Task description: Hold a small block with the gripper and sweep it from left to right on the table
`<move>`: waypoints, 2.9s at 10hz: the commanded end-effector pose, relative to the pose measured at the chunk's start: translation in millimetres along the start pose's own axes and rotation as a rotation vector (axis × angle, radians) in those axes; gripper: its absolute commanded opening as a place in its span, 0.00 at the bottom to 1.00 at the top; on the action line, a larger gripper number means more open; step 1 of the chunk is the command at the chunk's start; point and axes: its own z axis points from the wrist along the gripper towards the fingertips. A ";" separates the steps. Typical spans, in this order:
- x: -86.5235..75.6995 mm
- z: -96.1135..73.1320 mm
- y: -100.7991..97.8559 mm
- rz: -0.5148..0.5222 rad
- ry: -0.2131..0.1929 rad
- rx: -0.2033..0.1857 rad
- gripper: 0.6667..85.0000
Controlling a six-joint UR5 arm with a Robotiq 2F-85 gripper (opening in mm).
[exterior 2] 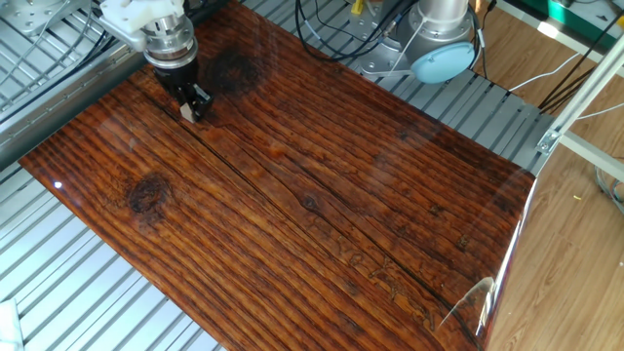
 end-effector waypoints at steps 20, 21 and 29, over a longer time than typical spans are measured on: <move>-3.8 -0.8 12.0 0.014 -0.014 -0.047 0.00; -4.2 -0.6 12.9 0.017 -0.016 -0.049 0.00; -4.9 -0.7 17.2 0.024 -0.016 -0.059 0.00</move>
